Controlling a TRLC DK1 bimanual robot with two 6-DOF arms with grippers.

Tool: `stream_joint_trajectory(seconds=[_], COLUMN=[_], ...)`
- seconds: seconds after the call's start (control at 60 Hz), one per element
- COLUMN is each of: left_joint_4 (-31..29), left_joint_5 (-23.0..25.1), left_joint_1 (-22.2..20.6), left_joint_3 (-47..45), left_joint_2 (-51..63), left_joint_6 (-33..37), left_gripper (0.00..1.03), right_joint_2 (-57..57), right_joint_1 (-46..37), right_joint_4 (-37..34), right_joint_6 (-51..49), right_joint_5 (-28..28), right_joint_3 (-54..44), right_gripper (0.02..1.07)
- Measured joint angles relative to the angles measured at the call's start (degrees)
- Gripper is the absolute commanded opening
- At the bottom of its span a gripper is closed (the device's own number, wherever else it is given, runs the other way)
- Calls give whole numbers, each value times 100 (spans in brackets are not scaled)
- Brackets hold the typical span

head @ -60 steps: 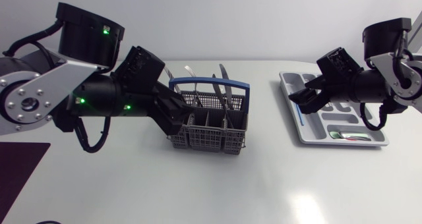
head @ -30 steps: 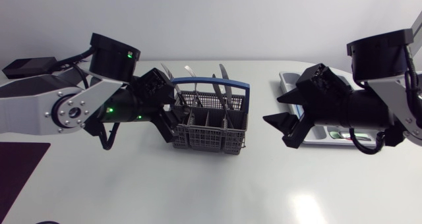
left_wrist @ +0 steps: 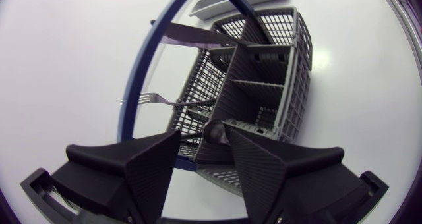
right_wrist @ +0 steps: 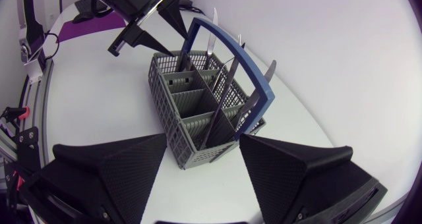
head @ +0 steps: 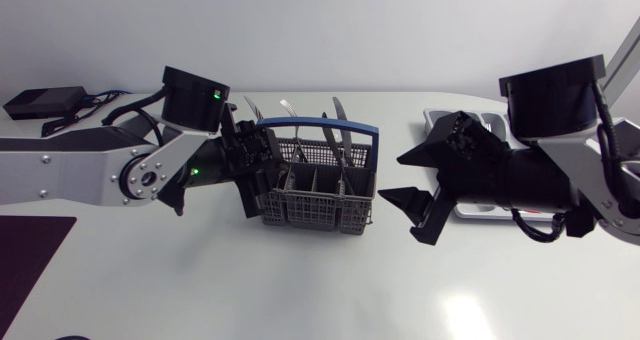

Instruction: Sort the cutlery from the basket into the organizer compartments.

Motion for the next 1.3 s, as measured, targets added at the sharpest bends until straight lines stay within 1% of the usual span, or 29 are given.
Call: stream_joint_trajectory(seconds=[0.133,0.283,0.483,0.783,0.833,0.933,0.983,1.033,1.05,1.1,1.233,1.3], left_joint_4=[-315,-658,-1038,-1558,-1652,-1814,-1908,-2000,-2031,-2122,-2321,-2391], left_joint_5=[0,2,2,50,59,131,160,164,173,177,197,201], left_joint_1=[0,2,28,87,92,116,125,131,133,136,151,151], left_joint_3=[120,516,977,1423,1513,1714,1799,1875,1891,1943,2070,2092], left_joint_2=[133,286,507,876,931,1073,1147,1220,1237,1300,1416,1443], left_joint_6=[341,579,752,979,1021,1043,1062,1102,1110,1158,1213,1255], left_gripper=[51,51,51,51,48,46,42,42,39,38,25,24], right_joint_2=[2,4,4,39,68,92,92,94,94,94,107,107], right_joint_1=[92,184,232,295,319,409,420,433,433,439,439,439], right_joint_4=[2,2,2,116,129,133,138,162,173,181,236,254], right_joint_6=[-81,-83,-122,-144,-144,-144,-146,-144,-144,-144,-144,-144], right_joint_5=[22,35,35,35,37,59,59,63,61,63,68,76], right_joint_3=[-2,-4,-4,-4,-4,-9,-15,-31,-42,-61,-90,-90], right_gripper=[82,82,82,82,82,82,82,82,82,82,82,82])
